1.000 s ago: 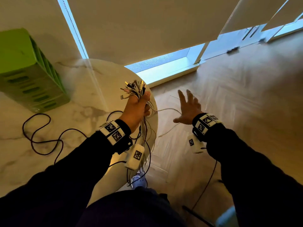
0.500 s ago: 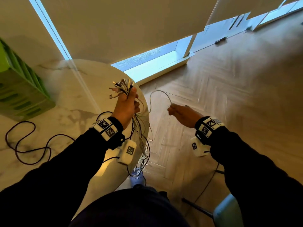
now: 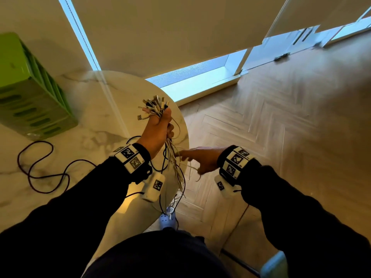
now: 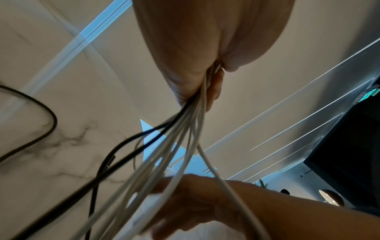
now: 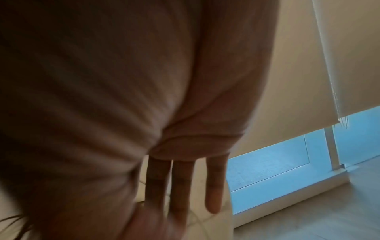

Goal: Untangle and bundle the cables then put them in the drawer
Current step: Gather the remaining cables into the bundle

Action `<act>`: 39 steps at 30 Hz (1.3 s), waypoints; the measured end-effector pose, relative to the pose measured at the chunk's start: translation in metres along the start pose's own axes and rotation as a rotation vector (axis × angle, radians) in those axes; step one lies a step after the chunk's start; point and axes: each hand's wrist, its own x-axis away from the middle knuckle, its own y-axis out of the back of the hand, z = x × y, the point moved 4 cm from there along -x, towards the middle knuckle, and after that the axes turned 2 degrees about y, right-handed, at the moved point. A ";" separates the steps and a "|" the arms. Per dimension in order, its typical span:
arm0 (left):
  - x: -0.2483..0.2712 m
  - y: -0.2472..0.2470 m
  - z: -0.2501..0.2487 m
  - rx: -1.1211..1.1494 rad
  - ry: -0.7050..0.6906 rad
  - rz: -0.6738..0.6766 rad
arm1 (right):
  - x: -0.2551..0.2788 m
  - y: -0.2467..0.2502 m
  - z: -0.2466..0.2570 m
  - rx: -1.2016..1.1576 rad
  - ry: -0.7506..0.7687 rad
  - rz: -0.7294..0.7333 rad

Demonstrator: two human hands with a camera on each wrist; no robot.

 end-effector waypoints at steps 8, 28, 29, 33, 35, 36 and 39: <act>0.001 0.007 0.004 0.008 -0.022 -0.037 | 0.018 0.033 0.008 -0.322 -0.026 -0.245; -0.004 0.025 0.016 -0.138 0.017 -0.059 | 0.032 0.023 -0.061 0.023 -0.336 -0.554; -0.002 0.025 0.016 -0.168 0.013 -0.030 | 0.031 0.018 -0.067 -0.023 -0.347 -0.569; 0.008 0.023 0.015 -0.202 0.035 0.082 | 0.039 0.031 -0.069 -0.357 -0.367 -0.868; 0.013 0.022 0.016 -0.177 0.048 0.102 | 0.043 0.049 -0.067 -0.385 -0.380 -0.969; 0.015 0.022 0.016 -0.143 0.055 0.091 | 0.041 0.055 -0.068 -0.339 -0.397 -0.928; 0.016 0.021 0.011 -0.050 0.056 0.068 | 0.039 0.050 -0.066 -0.055 -0.553 -0.388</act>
